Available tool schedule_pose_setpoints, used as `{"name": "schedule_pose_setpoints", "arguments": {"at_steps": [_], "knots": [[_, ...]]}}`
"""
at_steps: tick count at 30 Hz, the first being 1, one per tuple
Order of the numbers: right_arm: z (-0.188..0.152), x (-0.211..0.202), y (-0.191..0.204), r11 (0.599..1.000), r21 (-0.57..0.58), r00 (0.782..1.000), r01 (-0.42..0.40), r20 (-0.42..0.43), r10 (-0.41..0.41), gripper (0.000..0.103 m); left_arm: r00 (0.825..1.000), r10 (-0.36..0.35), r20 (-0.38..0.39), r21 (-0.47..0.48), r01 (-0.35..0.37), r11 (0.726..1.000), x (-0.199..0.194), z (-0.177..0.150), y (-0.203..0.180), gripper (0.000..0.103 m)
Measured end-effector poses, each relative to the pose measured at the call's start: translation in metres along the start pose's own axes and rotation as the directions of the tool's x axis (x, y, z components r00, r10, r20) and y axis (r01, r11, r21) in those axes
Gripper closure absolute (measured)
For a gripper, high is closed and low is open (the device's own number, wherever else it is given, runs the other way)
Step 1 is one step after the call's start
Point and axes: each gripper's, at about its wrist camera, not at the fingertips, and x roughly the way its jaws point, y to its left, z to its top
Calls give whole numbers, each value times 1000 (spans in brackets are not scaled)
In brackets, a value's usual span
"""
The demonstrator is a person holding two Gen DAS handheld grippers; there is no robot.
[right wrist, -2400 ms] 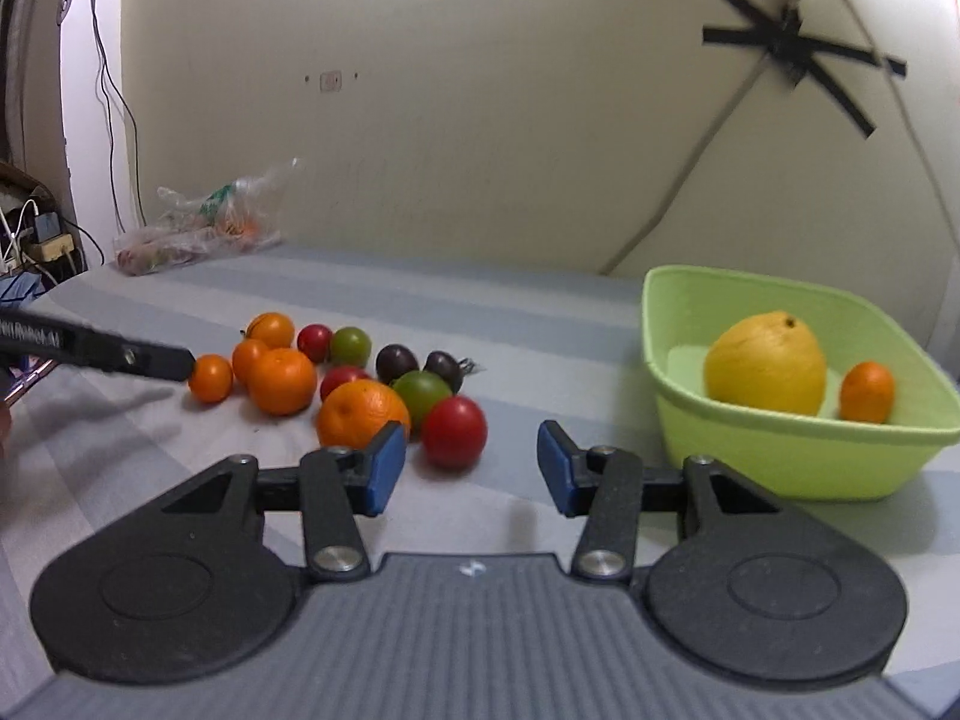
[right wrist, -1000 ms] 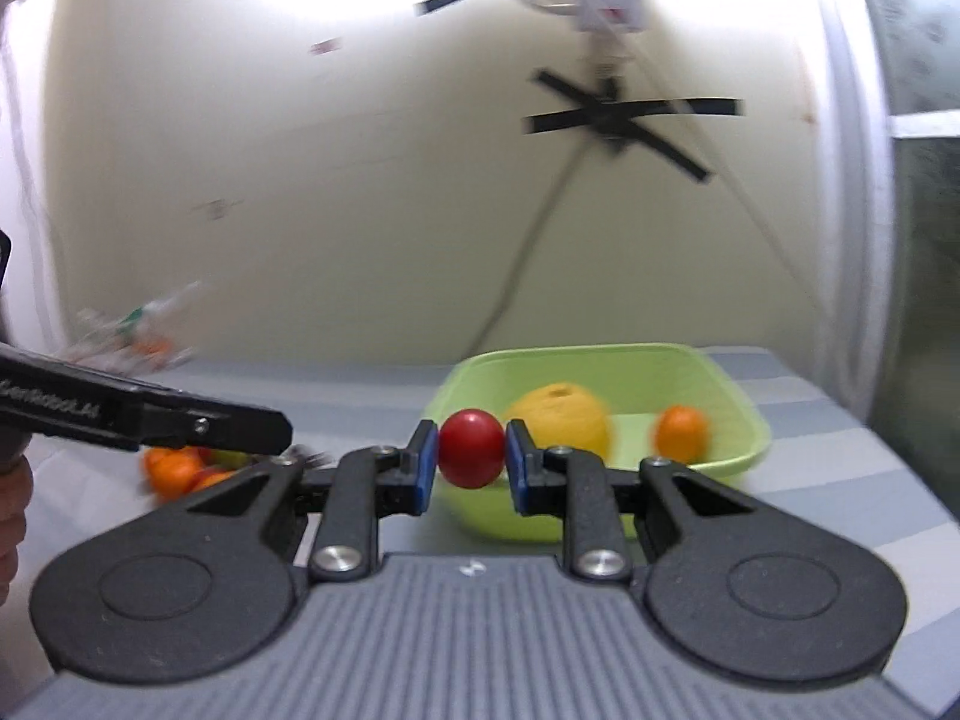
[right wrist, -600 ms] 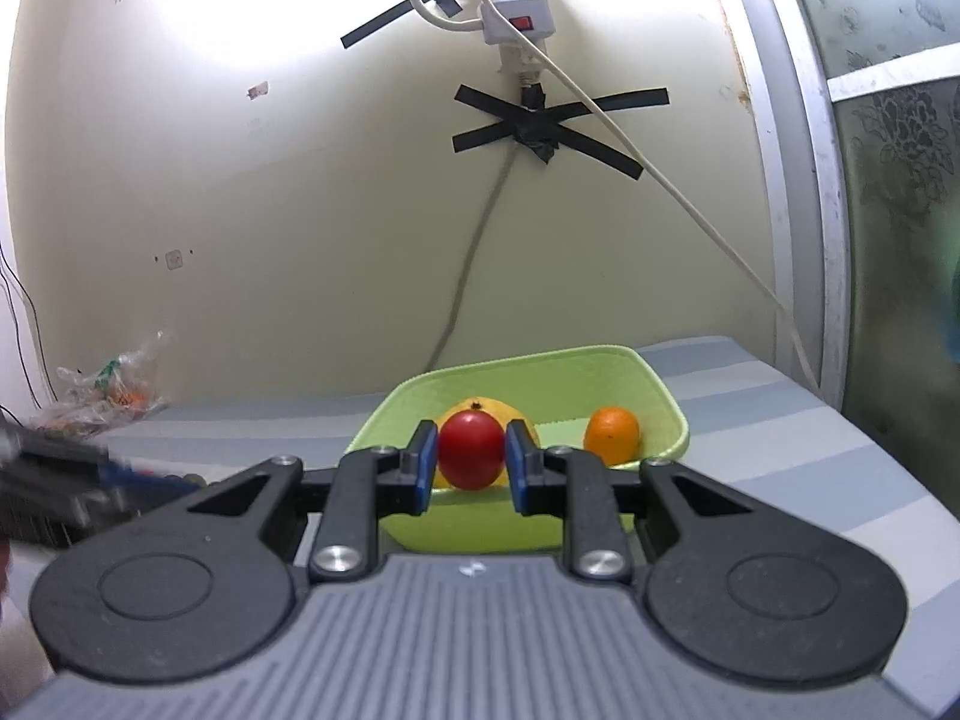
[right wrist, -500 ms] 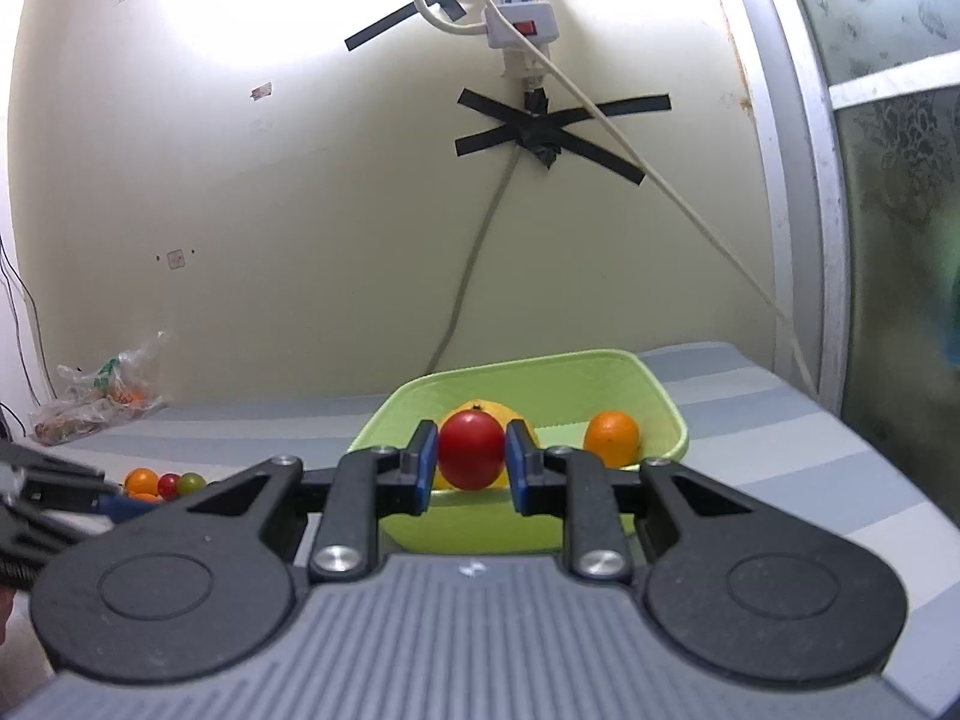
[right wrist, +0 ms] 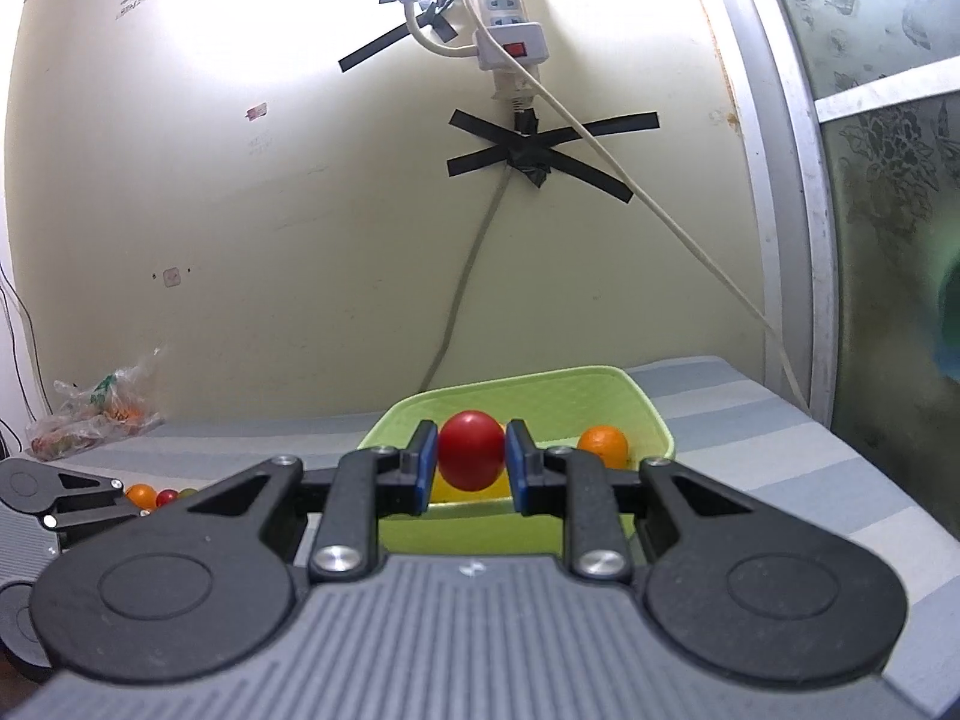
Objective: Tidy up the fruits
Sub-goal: 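Lower the red tomato into the basket with the right gripper while the left gripper grasps an orange tomato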
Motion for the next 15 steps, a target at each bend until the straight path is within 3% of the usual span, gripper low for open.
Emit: {"name": "schedule_pose_setpoints", "arguments": {"at_steps": [5,10,15], "knots": [[0,0,0,1000,14,1000,11,7,-12,76,999,-41,19,-40,42,998,-10,-1,5,74],[7,1,-1,1000,5,1000,13,10,-13,76,991,-95,95,-162,110,981,-14,22,23,74],[13,14,-6,999,-28,1000,24,-18,-25,76,971,-160,180,-298,209,931,4,63,46,74]]}}
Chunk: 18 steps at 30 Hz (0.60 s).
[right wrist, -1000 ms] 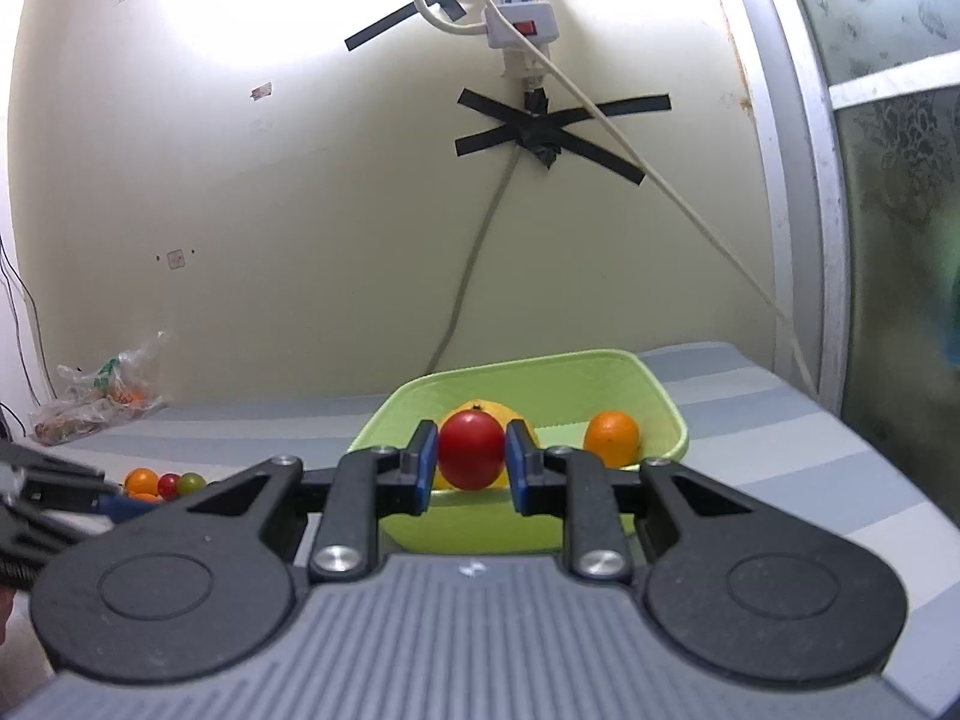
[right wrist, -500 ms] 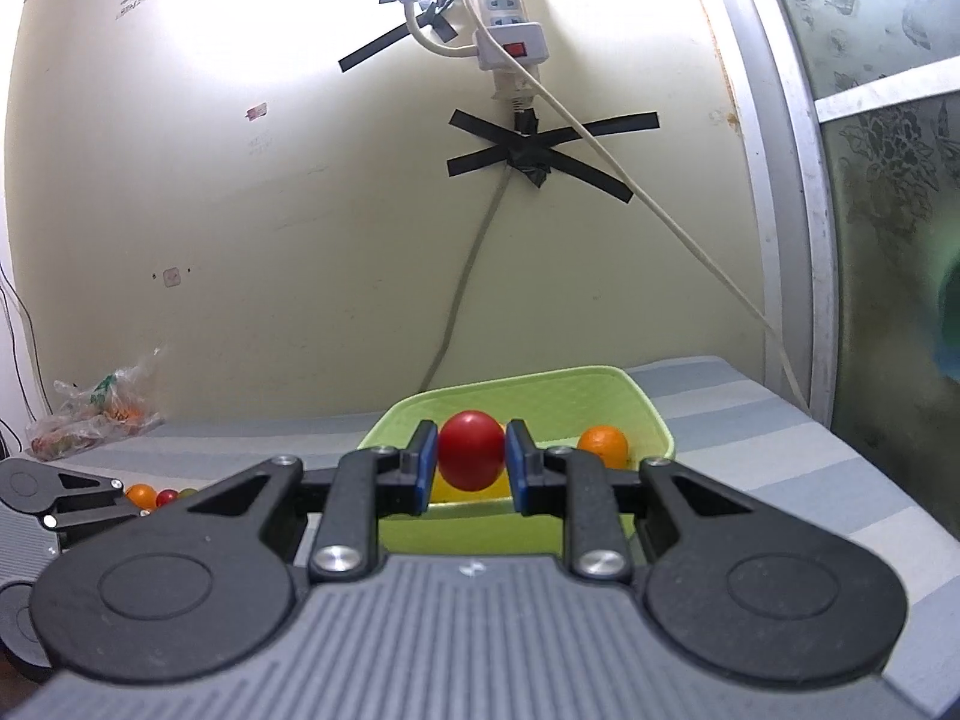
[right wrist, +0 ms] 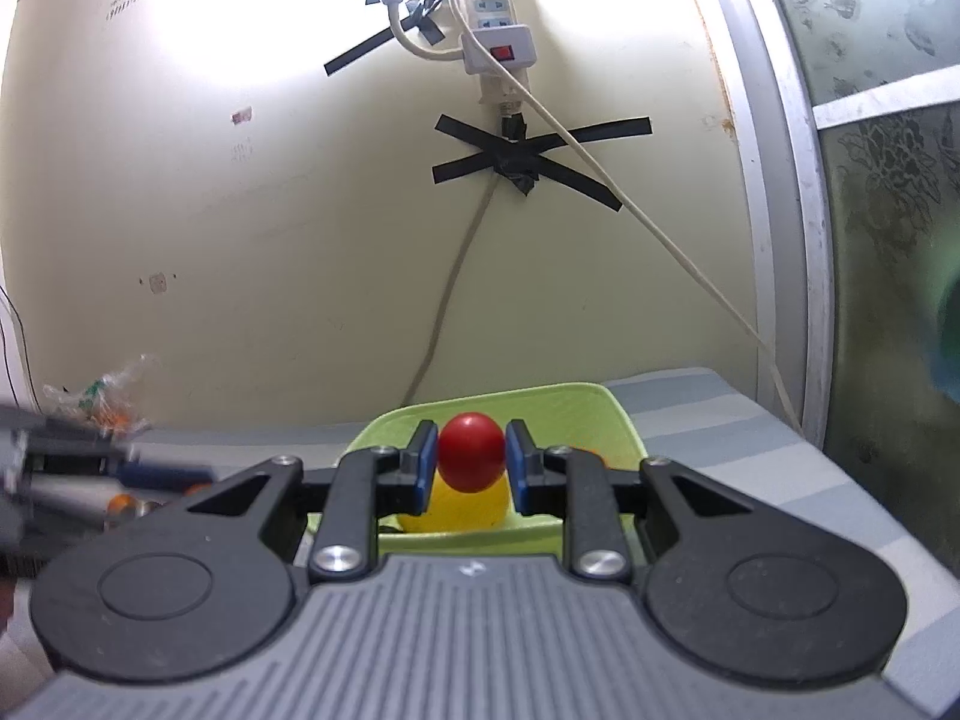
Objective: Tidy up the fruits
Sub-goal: 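Lower the red tomato into the basket with the right gripper while the left gripper grasps an orange tomato, then release the orange tomato into the basket from the left gripper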
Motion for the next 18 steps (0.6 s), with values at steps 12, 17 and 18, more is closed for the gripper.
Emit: {"name": "schedule_pose_setpoints", "arguments": {"at_steps": [12,17,18], "knots": [[-7,14,-16,996,19,996,84,-40,-83,49,993,-72,-93,-265,45,963,77,23,24,70],[-5,2,-17,996,18,996,90,6,-90,49,996,-71,-45,-323,53,945,58,21,39,67],[-4,0,-17,996,18,996,90,8,-90,49,998,-64,-29,-329,51,943,48,22,44,67]]}}
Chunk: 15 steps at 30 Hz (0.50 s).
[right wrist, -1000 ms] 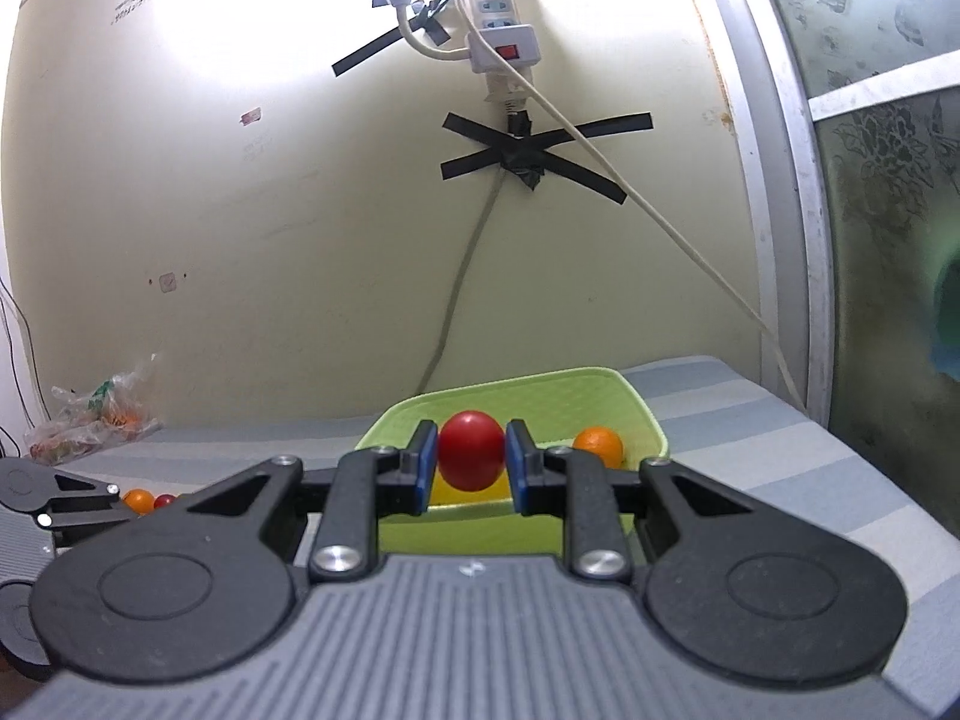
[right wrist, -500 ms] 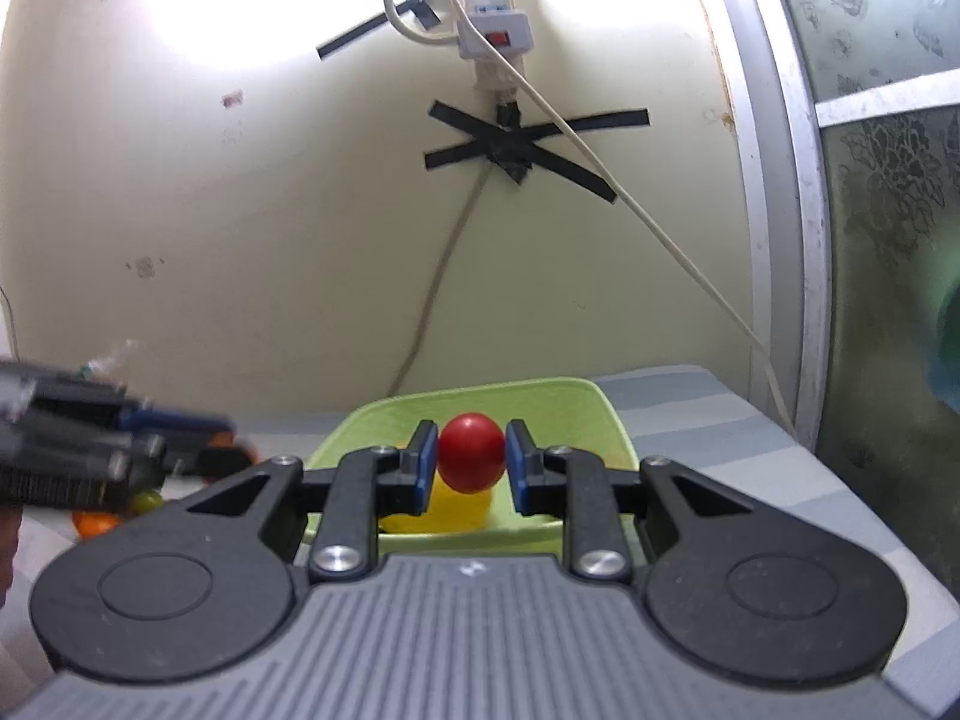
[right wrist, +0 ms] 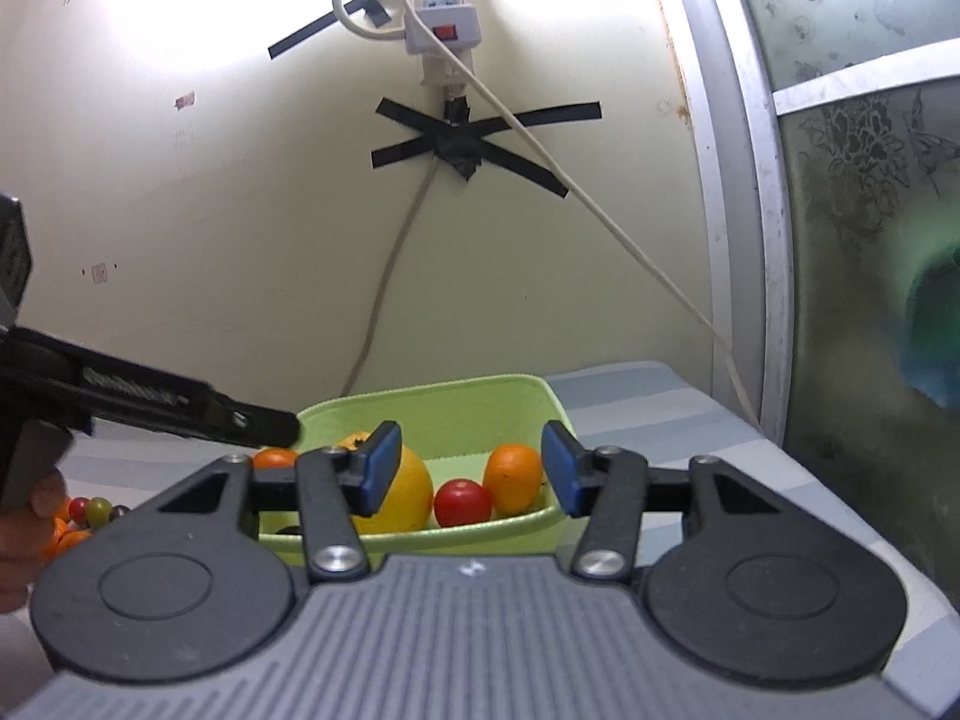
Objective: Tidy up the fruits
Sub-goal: 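Release the orange tomato into the basket from the left gripper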
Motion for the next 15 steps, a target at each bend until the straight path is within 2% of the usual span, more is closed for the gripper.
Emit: {"name": "schedule_pose_setpoints", "arguments": {"at_steps": [4,8,11,12,15], "knots": [[-1,-8,2,1000,-3,1000,3,31,-3,49,996,17,87,-45,-14,999,-53,-2,24,67],[-1,-15,6,1000,6,998,-18,55,18,49,986,93,140,-80,-82,993,-105,-18,53,66],[1,-19,14,994,38,994,-99,52,97,49,976,167,138,-84,-157,984,-134,-42,70,66],[1,-22,23,988,32,988,-149,50,147,49,974,182,131,-76,-173,982,-139,-49,72,66],[0,-27,43,976,5,976,-217,22,217,49,977,187,98,-27,-185,982,-145,-73,69,66]]}}
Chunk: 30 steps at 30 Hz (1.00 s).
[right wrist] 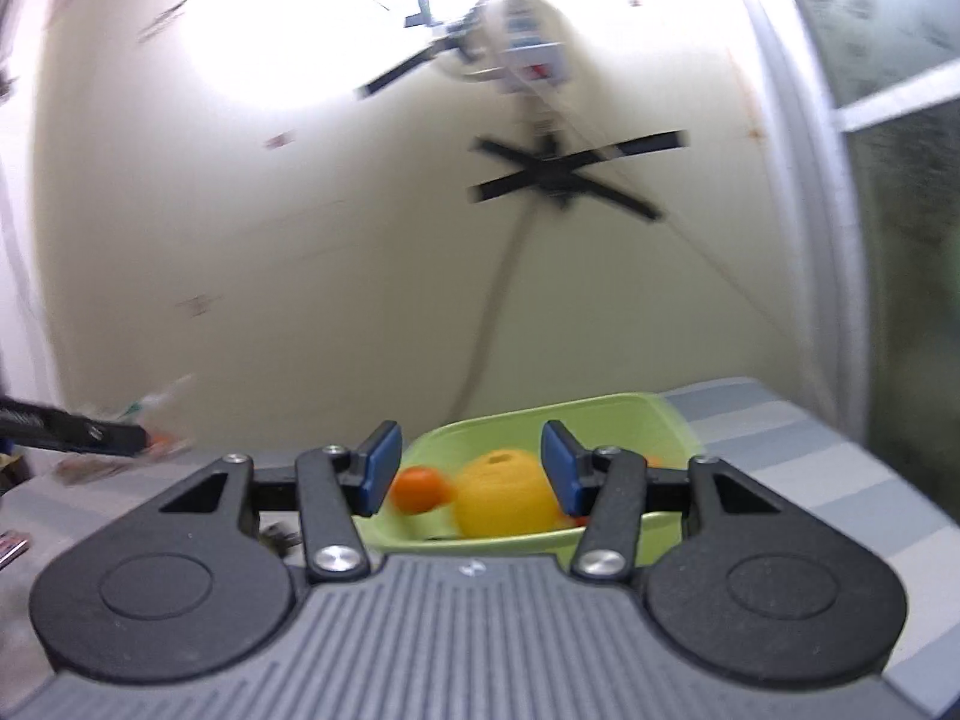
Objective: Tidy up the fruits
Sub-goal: 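Release the orange tomato into the basket from the left gripper, then grasp a mandarin with the right gripper while the left gripper grasps a red tomato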
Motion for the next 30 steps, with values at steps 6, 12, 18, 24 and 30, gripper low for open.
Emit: {"name": "schedule_pose_setpoints", "arguments": {"at_steps": [6,12,18,24,30], "knots": [[-19,21,59,983,-66,973,-171,-170,158,49,1000,4,-28,-24,-5,1000,1,-24,4,66],[-35,49,110,948,-199,936,-246,-301,180,49,998,27,-56,-83,-32,996,0,-35,27,65],[-42,80,129,937,-247,917,-248,-373,144,49,998,-24,-51,-44,22,999,4,-34,20,64],[-42,99,133,934,-257,903,-249,-411,127,61,997,-46,-64,70,51,996,16,-33,-3,60],[-38,74,113,947,-271,927,-175,-370,65,62,994,-13,-112,275,44,960,39,-29,-29,54]]}}
